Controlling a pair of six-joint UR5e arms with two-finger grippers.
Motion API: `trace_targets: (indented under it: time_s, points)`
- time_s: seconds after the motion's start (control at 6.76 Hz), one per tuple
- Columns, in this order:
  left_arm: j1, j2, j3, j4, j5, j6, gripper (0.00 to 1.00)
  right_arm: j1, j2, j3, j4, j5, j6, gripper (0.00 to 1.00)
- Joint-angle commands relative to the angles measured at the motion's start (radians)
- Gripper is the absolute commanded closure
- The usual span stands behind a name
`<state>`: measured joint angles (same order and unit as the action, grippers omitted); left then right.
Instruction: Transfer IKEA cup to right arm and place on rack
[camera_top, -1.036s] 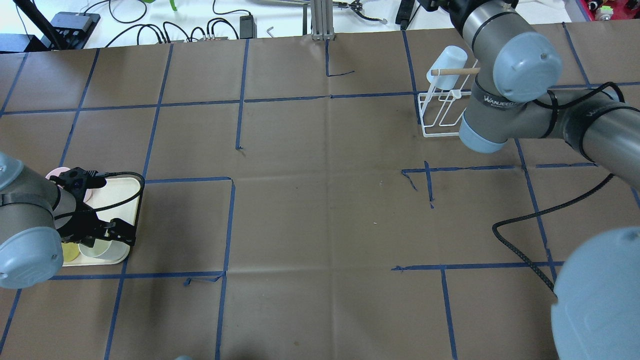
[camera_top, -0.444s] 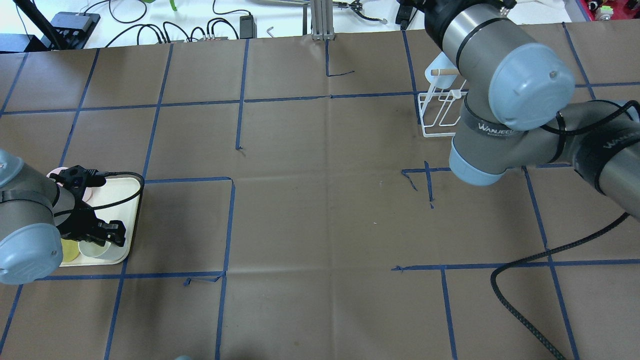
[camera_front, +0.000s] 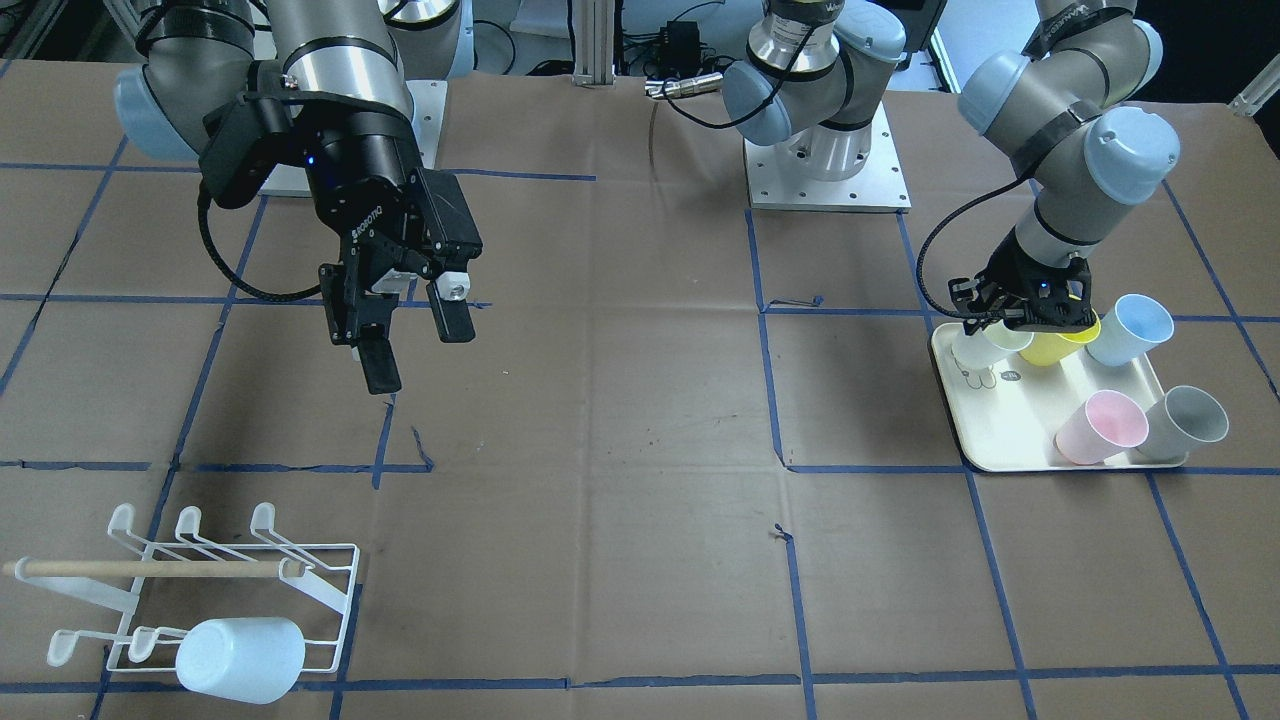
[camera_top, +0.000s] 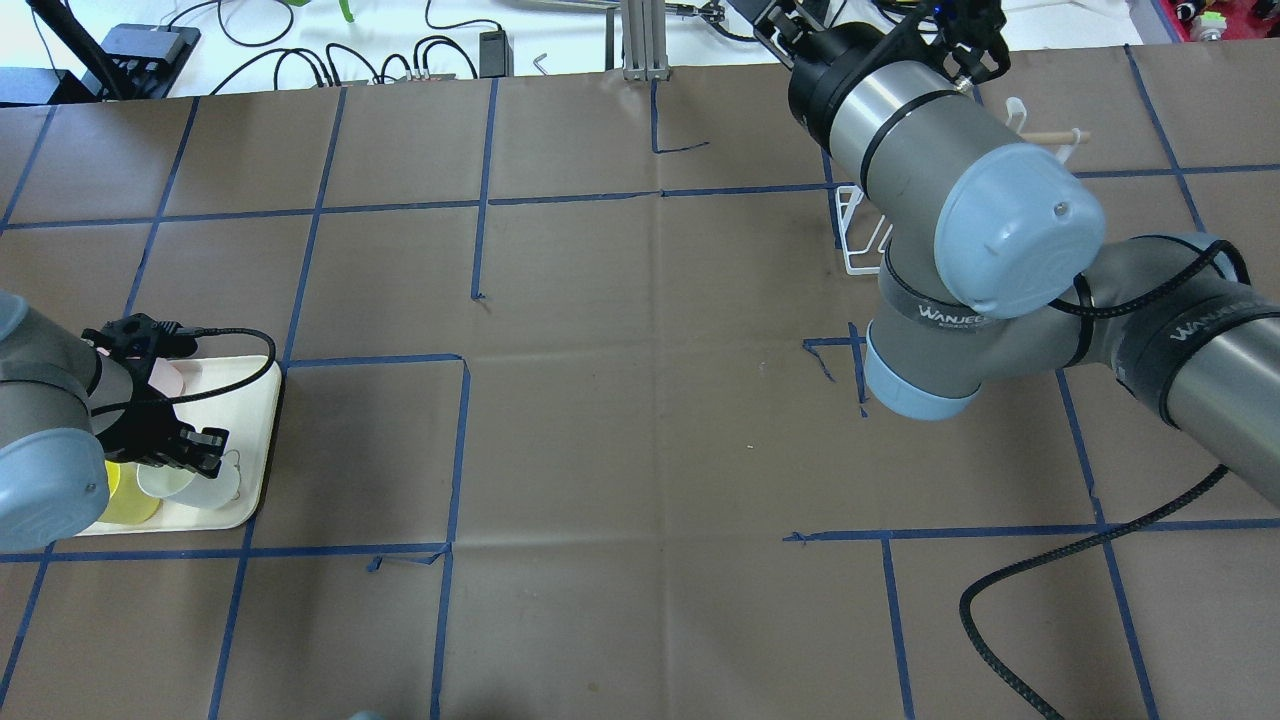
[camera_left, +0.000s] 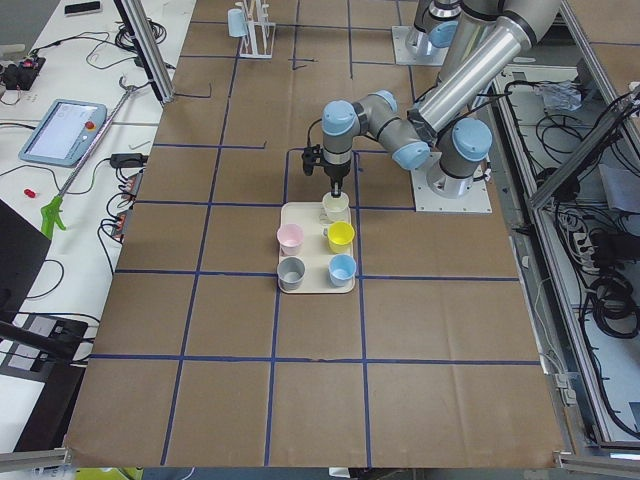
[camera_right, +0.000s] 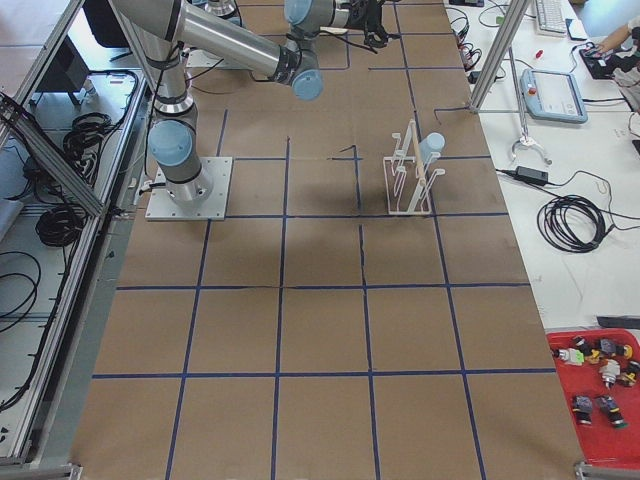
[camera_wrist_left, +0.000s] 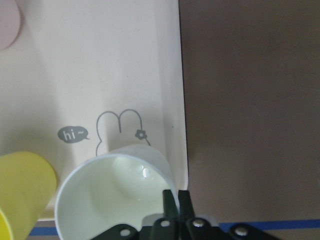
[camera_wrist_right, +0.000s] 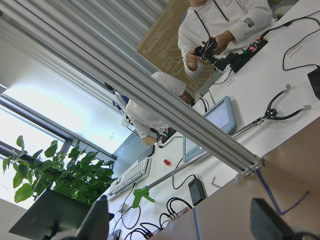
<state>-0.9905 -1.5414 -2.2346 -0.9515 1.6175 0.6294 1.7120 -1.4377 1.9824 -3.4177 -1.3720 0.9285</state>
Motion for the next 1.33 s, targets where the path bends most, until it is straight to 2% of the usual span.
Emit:
trace_targets:
  time_s: [0.0, 0.3, 0.59, 0.74, 0.89, 1.04, 1.18]
  points:
    - [-0.017, -0.002, 0.170, -0.201, -0.011, 0.000, 1.00, 0.012, -0.027, 0.016, -0.002, 0.021, 0.241, 0.00]
    - [-0.150, -0.015, 0.425, -0.453, -0.011, -0.029, 1.00, 0.020, -0.047, 0.080, -0.005, 0.021, 0.416, 0.00]
    - [-0.282, -0.131, 0.686, -0.606, -0.008, -0.106, 1.00, 0.020, -0.091, 0.131, -0.005, 0.025, 0.533, 0.00]
    - [-0.360, -0.162, 0.775, -0.621, -0.078, -0.152, 1.00, 0.018, -0.093, 0.154, -0.005, 0.090, 0.609, 0.00]
    - [-0.399, -0.158, 0.811, -0.613, -0.229, -0.164, 1.00, 0.018, -0.098, 0.160, -0.005, 0.097, 0.650, 0.00]
    - [-0.408, -0.135, 0.802, -0.571, -0.421, -0.154, 1.00, 0.018, -0.102, 0.164, -0.005, 0.094, 0.652, 0.00]
    - [-0.412, -0.118, 0.784, -0.485, -0.553, -0.148, 1.00, 0.020, -0.099, 0.165, 0.006, 0.088, 0.647, 0.00]
